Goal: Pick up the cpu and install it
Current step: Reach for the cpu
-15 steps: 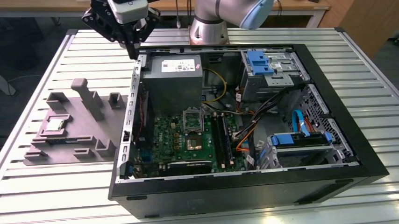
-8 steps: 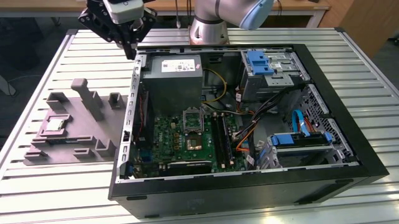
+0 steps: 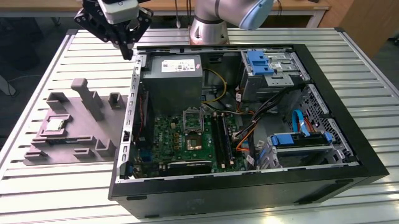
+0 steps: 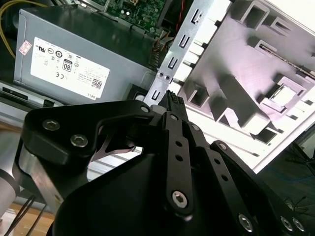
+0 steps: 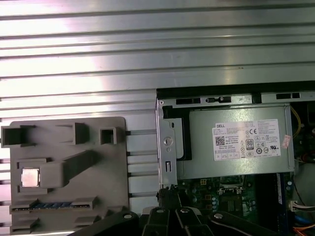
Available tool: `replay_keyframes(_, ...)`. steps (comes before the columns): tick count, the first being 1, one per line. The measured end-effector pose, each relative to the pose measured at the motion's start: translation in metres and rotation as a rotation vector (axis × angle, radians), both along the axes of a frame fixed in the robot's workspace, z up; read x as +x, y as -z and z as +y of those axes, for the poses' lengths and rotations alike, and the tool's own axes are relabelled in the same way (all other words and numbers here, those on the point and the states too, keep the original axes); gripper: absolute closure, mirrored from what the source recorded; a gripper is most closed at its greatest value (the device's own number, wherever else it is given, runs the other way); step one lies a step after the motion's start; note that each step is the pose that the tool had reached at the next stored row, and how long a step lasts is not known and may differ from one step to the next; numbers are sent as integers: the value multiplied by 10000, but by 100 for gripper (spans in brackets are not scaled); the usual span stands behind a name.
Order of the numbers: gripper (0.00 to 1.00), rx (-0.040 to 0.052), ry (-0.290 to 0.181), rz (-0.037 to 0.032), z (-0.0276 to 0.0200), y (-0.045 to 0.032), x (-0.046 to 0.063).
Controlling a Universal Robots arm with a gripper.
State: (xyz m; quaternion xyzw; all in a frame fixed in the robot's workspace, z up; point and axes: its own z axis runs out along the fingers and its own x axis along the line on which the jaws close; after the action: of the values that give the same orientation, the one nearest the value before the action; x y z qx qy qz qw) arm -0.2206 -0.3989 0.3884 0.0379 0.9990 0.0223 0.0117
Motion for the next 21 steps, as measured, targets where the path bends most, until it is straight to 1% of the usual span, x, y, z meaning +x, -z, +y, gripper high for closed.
replay_keyframes(21,89,0,-1,0,0,5,-158)
